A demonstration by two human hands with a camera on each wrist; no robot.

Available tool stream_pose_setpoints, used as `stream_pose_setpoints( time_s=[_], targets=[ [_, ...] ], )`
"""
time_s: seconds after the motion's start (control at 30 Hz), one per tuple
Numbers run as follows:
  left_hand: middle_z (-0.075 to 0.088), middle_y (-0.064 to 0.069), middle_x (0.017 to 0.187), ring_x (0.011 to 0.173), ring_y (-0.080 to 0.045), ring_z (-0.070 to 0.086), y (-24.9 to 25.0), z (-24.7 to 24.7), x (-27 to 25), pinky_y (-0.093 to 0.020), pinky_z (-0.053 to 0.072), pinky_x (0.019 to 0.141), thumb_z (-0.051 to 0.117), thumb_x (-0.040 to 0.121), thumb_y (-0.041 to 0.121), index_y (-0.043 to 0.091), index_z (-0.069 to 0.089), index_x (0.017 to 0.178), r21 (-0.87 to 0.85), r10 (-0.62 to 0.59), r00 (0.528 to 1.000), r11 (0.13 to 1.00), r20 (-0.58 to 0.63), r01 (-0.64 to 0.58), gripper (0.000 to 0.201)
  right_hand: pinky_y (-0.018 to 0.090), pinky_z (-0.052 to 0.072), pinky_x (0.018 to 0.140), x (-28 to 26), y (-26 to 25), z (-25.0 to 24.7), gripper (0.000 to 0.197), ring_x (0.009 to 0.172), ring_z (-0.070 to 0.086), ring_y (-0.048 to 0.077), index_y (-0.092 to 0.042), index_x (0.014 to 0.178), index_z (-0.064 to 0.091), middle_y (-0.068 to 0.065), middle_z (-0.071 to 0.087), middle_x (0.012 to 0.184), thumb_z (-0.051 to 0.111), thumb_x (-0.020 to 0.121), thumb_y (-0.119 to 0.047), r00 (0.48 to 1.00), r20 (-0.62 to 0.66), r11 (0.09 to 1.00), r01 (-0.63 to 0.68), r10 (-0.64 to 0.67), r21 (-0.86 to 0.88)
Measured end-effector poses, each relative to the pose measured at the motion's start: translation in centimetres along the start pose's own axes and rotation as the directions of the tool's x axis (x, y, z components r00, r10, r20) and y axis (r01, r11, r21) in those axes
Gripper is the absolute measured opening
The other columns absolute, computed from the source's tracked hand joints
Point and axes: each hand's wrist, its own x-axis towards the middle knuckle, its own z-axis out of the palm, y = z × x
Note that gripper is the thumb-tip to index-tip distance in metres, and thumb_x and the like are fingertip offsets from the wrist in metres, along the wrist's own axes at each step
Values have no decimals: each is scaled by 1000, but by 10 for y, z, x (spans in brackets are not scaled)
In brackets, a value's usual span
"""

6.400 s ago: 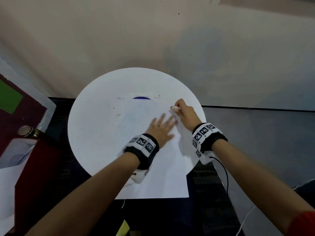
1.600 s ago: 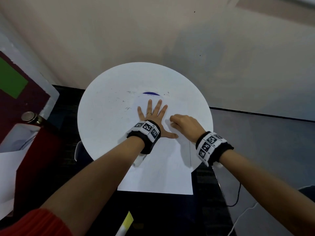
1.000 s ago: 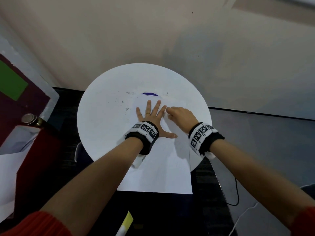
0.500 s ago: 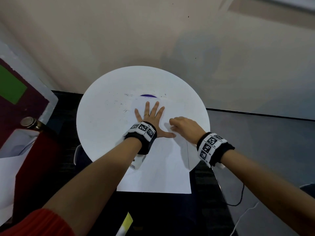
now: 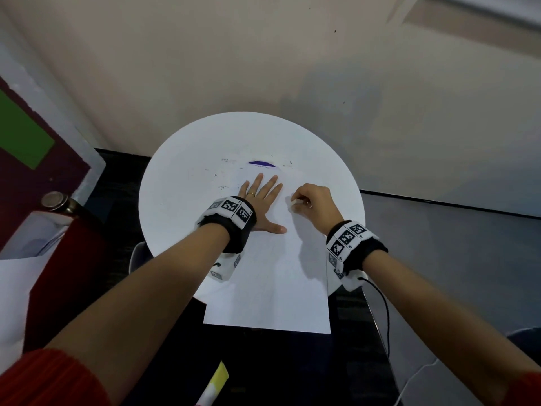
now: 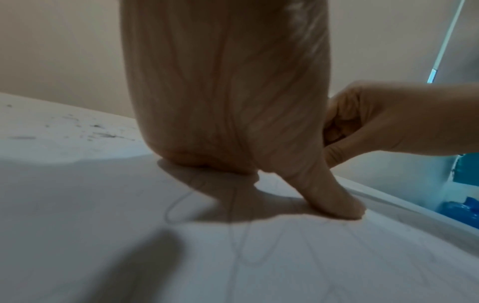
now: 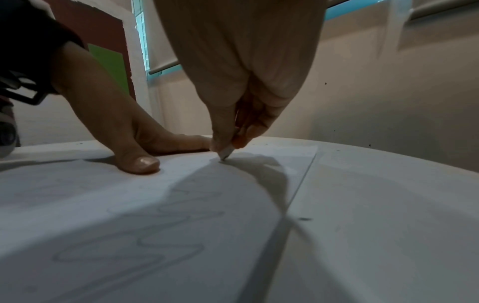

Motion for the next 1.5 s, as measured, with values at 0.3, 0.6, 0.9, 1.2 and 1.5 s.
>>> stream_pose_setpoints(
  time_s=[0.3,0.6,0.9,1.2,1.5],
  targets=[
    [-27,0,157,144,-26,-25,4,-1,0,-44,-12,116,50,77,77,13,-18,151,6,-32,999,999,-1,32,119,7,36,61,-18,0,0,8,65,45,4,2,78,58,3,55,76,66,78,1,994,105,1000,-17,17,-2],
    [-27,0,157,144,-26,-25,3,0,0,-44,-13,115,50,78,76,13,-18,151,-1,-24,1000,1000,-2,24,118,18,40,64,-4,-2,1,7,65,50,12,-3,82,65,5,55,77,62,79,3,985,168,991,60,-39,-119],
    [-27,1,157,144,-25,-25,3,1,1,-45,-12,116,48,76,79,14,-18,151,2,-25,1000,1000,1,25,119,38,45,69,12,-7,7,7,78,53,29,-1,84,62,13,55,85,56,81,1,992,124,983,-8,31,-182],
    [-28,5,156,143,-24,-28,0,-2,2,-51,-16,114,56,65,83,38,-12,151,-24,-35,999,999,-23,35,118,33,42,64,10,-10,4,6,70,49,22,-2,76,63,4,49,75,59,79,2,994,101,994,-22,33,-109],
    [-27,4,157,143,-26,-28,0,-1,3,-51,-16,113,56,64,84,39,-11,151,-12,-37,998,999,-45,36,119,36,41,65,-4,-14,6,8,72,47,22,-5,75,56,4,47,79,55,82,-1,984,178,989,14,12,-144]
  ],
)
